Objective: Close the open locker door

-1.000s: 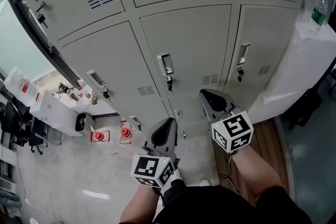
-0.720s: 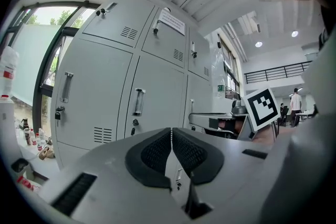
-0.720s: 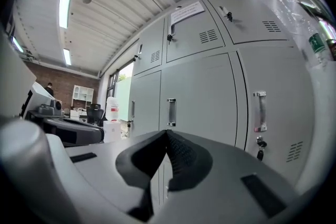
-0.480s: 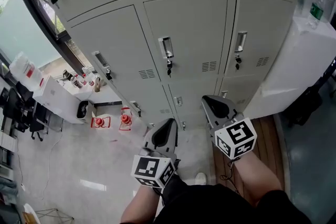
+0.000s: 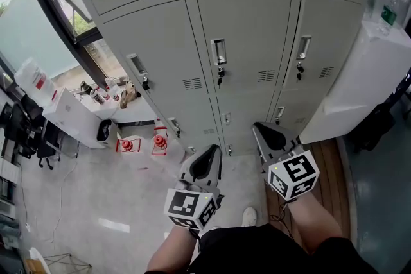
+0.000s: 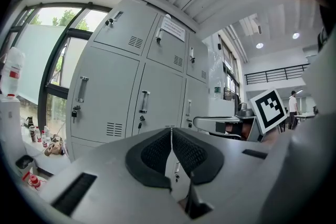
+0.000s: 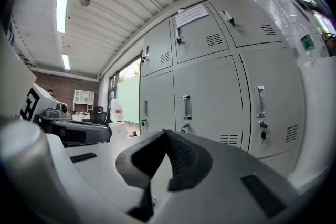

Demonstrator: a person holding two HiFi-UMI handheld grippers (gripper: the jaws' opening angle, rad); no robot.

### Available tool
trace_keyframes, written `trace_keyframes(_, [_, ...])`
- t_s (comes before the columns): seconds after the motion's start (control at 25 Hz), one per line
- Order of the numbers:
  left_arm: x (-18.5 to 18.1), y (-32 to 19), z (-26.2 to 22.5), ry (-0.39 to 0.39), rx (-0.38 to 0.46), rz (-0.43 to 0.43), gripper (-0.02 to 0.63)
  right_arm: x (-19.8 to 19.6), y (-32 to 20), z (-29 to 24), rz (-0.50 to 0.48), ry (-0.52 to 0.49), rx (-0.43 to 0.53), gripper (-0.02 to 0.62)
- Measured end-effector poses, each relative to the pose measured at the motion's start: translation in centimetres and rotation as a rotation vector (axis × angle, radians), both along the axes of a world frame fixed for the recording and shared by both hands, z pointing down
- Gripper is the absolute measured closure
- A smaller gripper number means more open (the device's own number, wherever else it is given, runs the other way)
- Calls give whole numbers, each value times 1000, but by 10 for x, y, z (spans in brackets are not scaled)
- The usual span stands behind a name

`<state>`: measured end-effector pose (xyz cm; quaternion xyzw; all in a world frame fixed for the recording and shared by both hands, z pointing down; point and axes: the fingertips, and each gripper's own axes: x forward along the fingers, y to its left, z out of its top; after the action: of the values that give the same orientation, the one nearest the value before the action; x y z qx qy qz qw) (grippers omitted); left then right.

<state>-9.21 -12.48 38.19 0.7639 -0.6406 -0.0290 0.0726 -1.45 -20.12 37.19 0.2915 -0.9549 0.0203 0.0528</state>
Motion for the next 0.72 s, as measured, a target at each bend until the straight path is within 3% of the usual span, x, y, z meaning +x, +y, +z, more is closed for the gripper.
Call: trace_keyframes(0.72, [-26, 64, -15, 1, 43, 114, 584, -23, 87, -6, 92, -10, 0, 543])
